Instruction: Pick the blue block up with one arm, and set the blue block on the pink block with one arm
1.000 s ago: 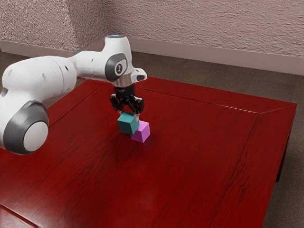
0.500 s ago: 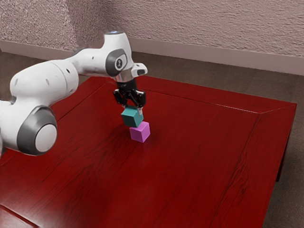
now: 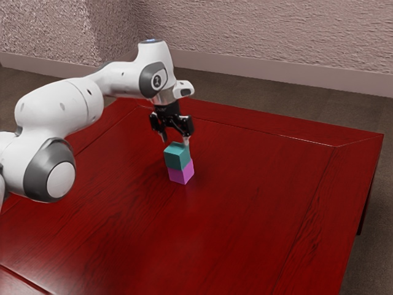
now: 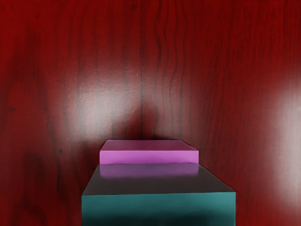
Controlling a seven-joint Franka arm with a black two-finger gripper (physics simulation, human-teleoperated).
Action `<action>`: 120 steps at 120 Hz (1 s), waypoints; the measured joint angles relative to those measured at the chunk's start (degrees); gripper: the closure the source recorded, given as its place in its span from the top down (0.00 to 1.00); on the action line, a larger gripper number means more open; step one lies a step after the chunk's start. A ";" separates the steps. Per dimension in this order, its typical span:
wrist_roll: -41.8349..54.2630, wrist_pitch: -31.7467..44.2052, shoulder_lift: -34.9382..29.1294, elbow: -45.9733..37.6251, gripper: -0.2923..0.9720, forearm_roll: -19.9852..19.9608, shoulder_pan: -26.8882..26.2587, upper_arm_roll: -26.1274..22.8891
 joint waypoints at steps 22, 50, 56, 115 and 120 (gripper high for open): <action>0.34 -1.77 -0.95 1.35 0.74 0.87 -0.40 -0.14; 0.78 -7.11 -17.35 -12.00 0.76 7.12 -3.08 0.63; 0.81 -8.47 -22.46 -15.83 0.76 9.27 -4.41 1.13; 0.61 -15.63 -50.18 -37.15 0.77 19.60 -16.92 9.63; 0.50 -15.78 -50.63 -37.67 0.77 20.02 -16.67 9.56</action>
